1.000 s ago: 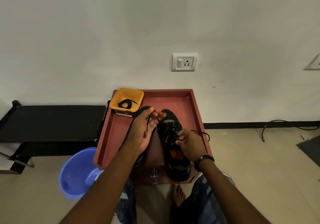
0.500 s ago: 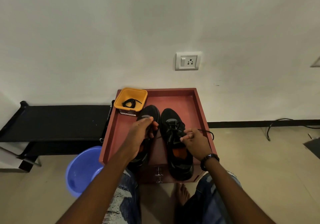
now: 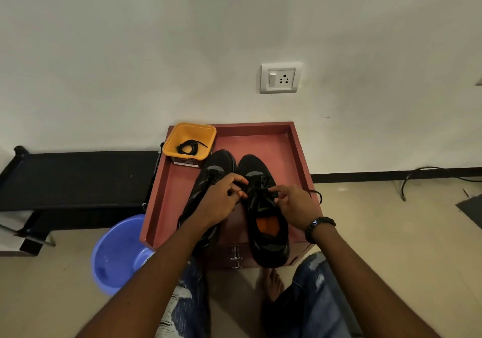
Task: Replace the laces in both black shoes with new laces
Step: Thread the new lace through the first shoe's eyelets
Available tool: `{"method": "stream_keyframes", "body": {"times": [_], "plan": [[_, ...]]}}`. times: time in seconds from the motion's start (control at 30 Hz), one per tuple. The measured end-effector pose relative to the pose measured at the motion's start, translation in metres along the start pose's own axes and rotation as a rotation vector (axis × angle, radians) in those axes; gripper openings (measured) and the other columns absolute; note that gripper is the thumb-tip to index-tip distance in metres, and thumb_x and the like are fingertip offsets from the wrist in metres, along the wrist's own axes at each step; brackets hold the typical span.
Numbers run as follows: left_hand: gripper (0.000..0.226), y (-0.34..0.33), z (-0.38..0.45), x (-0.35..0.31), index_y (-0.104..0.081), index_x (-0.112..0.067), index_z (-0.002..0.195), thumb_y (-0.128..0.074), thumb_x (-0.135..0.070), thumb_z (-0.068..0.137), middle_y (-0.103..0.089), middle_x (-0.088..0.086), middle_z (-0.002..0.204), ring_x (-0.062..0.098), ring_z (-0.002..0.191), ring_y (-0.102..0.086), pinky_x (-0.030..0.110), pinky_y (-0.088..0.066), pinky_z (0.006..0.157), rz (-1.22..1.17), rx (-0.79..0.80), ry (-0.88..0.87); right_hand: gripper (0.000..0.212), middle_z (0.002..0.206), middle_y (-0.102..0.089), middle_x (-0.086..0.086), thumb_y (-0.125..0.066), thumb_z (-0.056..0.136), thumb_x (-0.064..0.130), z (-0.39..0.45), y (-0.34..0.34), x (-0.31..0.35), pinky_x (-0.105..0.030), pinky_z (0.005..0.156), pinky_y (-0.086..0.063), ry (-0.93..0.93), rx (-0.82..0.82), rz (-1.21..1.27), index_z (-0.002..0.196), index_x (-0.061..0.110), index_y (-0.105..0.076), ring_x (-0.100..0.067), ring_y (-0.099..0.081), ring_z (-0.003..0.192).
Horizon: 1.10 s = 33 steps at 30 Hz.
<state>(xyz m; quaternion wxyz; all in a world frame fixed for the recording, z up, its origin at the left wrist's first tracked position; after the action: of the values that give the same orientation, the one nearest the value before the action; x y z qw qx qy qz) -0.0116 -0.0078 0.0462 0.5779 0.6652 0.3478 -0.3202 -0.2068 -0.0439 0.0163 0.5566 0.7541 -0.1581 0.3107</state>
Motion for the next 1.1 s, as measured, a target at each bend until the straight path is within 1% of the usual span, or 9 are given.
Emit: {"method": "stream_keyframes", "body": {"times": [0.17,0.43,0.5,0.57,0.63,0.73,0.83,0.93,1.1], "plan": [[0.023,0.000,0.002,0.011,-0.061,-0.028,0.109,-0.056,-0.009,0.097,-0.072,-0.012,0.086,0.009,0.082,-0.069,0.018,-0.052,0.063,-0.046,-0.023,0.014,0.008,0.097,-0.058,0.003,-0.063,0.095,0.025,0.005,0.001,-0.013,-0.015,0.061,-0.036,0.012,-0.062,-0.039,0.097,0.024,-0.071,-0.008,-0.056,0.080],[0.011,0.007,0.002,0.012,-0.066,-0.020,0.106,-0.060,-0.016,0.098,-0.075,-0.009,0.088,0.001,0.074,-0.066,0.015,-0.048,0.063,-0.104,-0.122,0.004,0.014,0.089,-0.066,0.008,-0.069,0.091,0.027,0.001,0.007,-0.027,-0.022,0.064,-0.044,-0.021,-0.069,-0.048,0.077,0.029,-0.070,-0.009,-0.061,0.080],[0.011,0.007,0.002,0.013,-0.066,-0.018,0.107,-0.060,-0.016,0.098,-0.075,-0.008,0.088,0.009,0.079,-0.068,0.014,-0.048,0.061,-0.136,-0.124,0.019,0.011,0.091,-0.066,0.010,-0.068,0.092,0.025,0.001,0.008,-0.029,-0.020,0.063,-0.043,-0.041,-0.075,-0.035,0.082,0.029,-0.070,-0.011,-0.063,0.084],[0.011,0.006,0.003,0.013,-0.066,-0.019,0.107,-0.060,-0.017,0.098,-0.075,-0.008,0.089,0.013,0.079,-0.069,0.017,-0.048,0.061,-0.144,-0.120,0.024,0.009,0.100,-0.062,0.008,-0.067,0.093,0.024,-0.003,0.014,-0.025,-0.016,0.066,-0.042,-0.040,-0.135,-0.001,0.101,0.027,-0.069,-0.011,-0.062,0.088],[0.010,0.004,0.003,0.009,-0.066,-0.020,0.105,-0.060,-0.017,0.098,-0.075,-0.008,0.088,0.010,0.074,-0.067,0.019,-0.049,0.063,-0.149,-0.104,0.011,0.031,0.107,-0.055,0.007,-0.068,0.091,0.026,-0.007,0.021,-0.009,-0.016,0.073,-0.044,0.036,-0.188,0.031,0.122,0.029,-0.060,-0.008,-0.058,0.089],[0.008,-0.005,0.006,-0.002,-0.064,-0.023,0.101,-0.061,-0.017,0.097,-0.075,-0.010,0.084,0.007,0.075,-0.068,0.018,-0.050,0.065,-0.122,-0.035,-0.027,0.051,0.110,-0.050,0.009,-0.068,0.091,0.028,-0.010,0.021,0.026,-0.019,0.080,-0.048,0.232,-0.121,0.015,0.137,0.035,-0.048,-0.004,-0.053,0.088],[0.009,-0.014,0.011,-0.017,-0.064,-0.021,0.103,-0.065,-0.020,0.094,-0.072,-0.015,0.081,-0.001,0.076,-0.066,0.019,-0.049,0.071,-0.052,0.055,-0.069,0.035,0.109,-0.052,0.008,-0.063,0.094,0.033,-0.006,0.019,0.044,-0.024,0.086,-0.047,0.294,-0.050,-0.113,0.128,0.033,-0.060,-0.007,-0.050,0.095],[0.014,-0.015,0.016,-0.029,-0.062,-0.017,0.106,-0.067,-0.020,0.093,-0.069,-0.015,0.082,-0.011,0.072,-0.060,0.016,-0.044,0.071,0.013,0.058,-0.107,0.019,0.100,-0.064,0.004,-0.061,0.095,0.031,-0.002,0.026,0.042,-0.026,0.081,-0.048,0.280,-0.038,-0.138,0.110,0.023,-0.071,-0.009,-0.054,0.088],[0.021,-0.014,0.014,-0.029,-0.062,-0.027,0.105,-0.071,-0.018,0.089,-0.057,-0.008,0.097,-0.002,0.082,-0.053,0.022,-0.043,0.080,0.158,-0.006,-0.184,0.013,0.086,-0.071,-0.001,-0.058,0.099,0.027,0.005,0.048,0.002,-0.020,0.068,-0.050,0.051,-0.192,0.047,0.104,0.016,-0.064,-0.012,-0.067,0.077]]}}
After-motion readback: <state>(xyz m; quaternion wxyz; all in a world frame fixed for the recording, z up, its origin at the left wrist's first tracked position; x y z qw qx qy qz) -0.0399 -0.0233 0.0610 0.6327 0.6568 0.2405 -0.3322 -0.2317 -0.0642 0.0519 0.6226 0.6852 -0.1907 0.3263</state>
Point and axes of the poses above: each hand's wrist, its own z-axis towards the middle knuckle, its own y-axis out of the back of the hand, x = y × z, the point moved 7 cm from there along z, towards the middle knuckle
